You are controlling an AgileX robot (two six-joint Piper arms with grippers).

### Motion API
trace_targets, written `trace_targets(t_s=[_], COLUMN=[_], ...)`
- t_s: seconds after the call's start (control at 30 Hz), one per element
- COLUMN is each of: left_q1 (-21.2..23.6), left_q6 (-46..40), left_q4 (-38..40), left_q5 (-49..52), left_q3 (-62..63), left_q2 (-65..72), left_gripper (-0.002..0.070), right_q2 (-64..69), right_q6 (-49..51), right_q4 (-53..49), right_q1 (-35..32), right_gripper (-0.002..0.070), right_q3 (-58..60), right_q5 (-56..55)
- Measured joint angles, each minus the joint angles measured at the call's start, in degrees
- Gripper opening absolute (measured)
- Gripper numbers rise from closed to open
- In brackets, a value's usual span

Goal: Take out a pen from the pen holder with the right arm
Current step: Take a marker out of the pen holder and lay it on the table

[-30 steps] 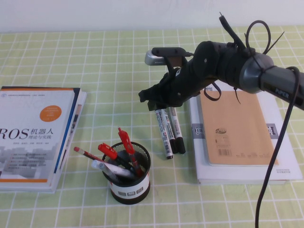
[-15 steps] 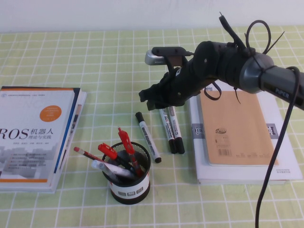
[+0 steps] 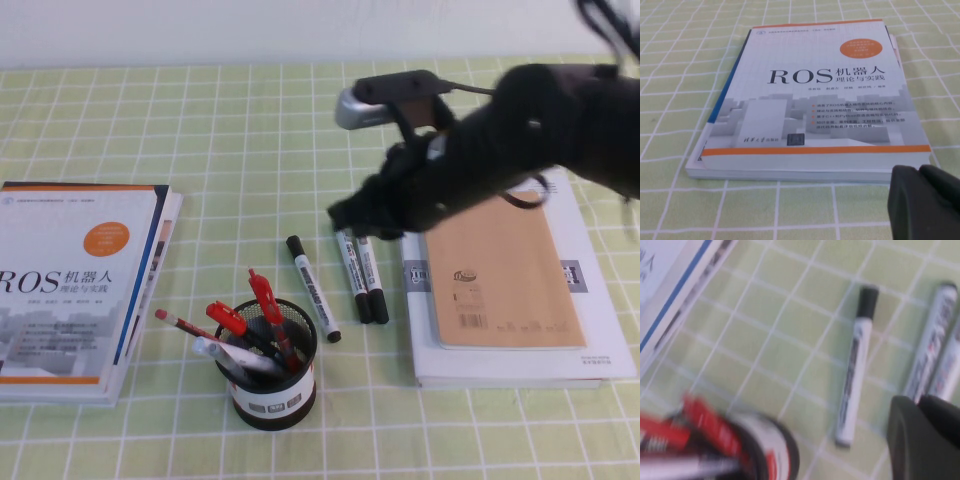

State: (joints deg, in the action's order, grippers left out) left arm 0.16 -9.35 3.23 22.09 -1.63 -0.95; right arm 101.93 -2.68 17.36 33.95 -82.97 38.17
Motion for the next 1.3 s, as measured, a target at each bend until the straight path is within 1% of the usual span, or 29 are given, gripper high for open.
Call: trace_targets(t_s=[0.2, 0.5, 0.67, 0.77, 1.03, 1.13, 1.3], left_q1=[0.00, 0.00, 0.00, 0.00, 0.00, 0.00, 0.00], left_q6=[0.00, 0.00, 0.00, 0.00, 0.00, 0.00, 0.00], left_q4=[0.00, 0.00, 0.00, 0.00, 0.00, 0.00, 0.00], left_q5=[0.00, 0.00, 0.00, 0.00, 0.00, 0.00, 0.00], left_q3=[0.00, 0.00, 0.00, 0.00, 0.00, 0.00, 0.00], left_q2=[0.00, 0.00, 0.00, 0.00, 0.00, 0.00, 0.00], left_gripper=[-0.0006, -0.0006, -0.0006, -0.0006, -0.0006, -0.0006, -0.0006], right_q2=[-15.82, -34.61, -39.24, -39.86, -40.48, -42.40, -51.01], right_q6=[0.00, 0.00, 0.00, 0.00, -0.10, -0.10, -0.10], right_q4=[0.20, 0.31, 1.25, -0.29, -5.78, -7.57, -7.00], right_q1=[0.05, 0.05, 0.05, 0.05, 0.05, -1.26, -6.75], right_gripper=[-0.0012, -0.0012, -0.0012, -0.0012, -0.0012, -0.0012, -0.0012], right_q3=[15.47, 31.26, 35.29, 35.58, 37.40, 40.13, 53.34], right_q5=[-0.48, -3.78, 0.06, 2.49, 1.88, -2.27, -18.34])
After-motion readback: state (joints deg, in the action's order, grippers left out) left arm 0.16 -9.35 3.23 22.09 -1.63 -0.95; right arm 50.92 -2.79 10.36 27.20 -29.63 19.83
